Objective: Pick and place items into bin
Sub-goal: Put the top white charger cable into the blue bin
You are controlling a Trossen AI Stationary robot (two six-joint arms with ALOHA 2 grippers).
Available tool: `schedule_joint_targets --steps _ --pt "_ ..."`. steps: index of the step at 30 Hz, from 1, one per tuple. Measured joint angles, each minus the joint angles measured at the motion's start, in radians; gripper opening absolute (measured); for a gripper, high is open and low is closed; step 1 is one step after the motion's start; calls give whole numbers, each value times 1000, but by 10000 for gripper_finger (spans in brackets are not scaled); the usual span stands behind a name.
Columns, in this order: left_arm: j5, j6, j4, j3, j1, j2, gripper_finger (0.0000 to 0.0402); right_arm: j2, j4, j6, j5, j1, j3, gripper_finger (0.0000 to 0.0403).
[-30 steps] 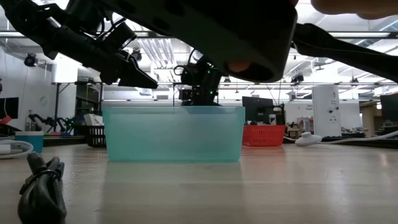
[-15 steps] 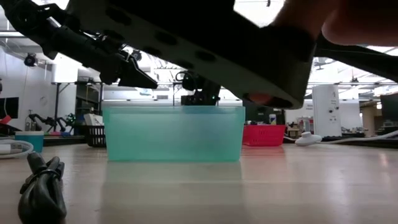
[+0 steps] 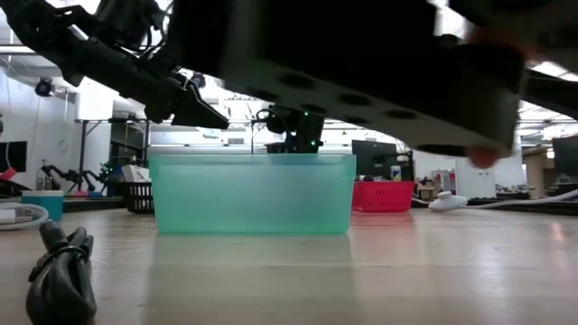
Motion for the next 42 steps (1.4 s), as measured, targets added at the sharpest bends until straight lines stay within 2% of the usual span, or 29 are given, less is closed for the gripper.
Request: schedule_joint_targets --steps 3,6,18,20,26,29,36,40,42 --pt "0 0 0 -1 0 0 126 0 -9 0 51 0 -8 16" --pt "0 0 0 -1 0 0 126 0 -22 7 82 0 -9 12" --pt "0 -1 13 2 0 0 126 -63 -49 187 76 -7 -1 9" --pt "0 -21 12 2 -1 0 126 -83 -62 226 28 -14 -1 9" --pt "0 -25 12 2 -1 0 126 -158 -83 315 -225 -29 -2 9" --pt "0 -26 12 2 -1 0 126 -185 -88 323 -314 -22 -12 9" --pt "0 -38 13 3 -2 0 126 -247 -180 307 -396 3 -35 9" --pt "0 -68 13 3 -2 0 126 -309 -183 313 -432 2 -115 9" --pt "0 -76 13 3 -2 0 126 -349 -130 326 -438 7 -181 9"
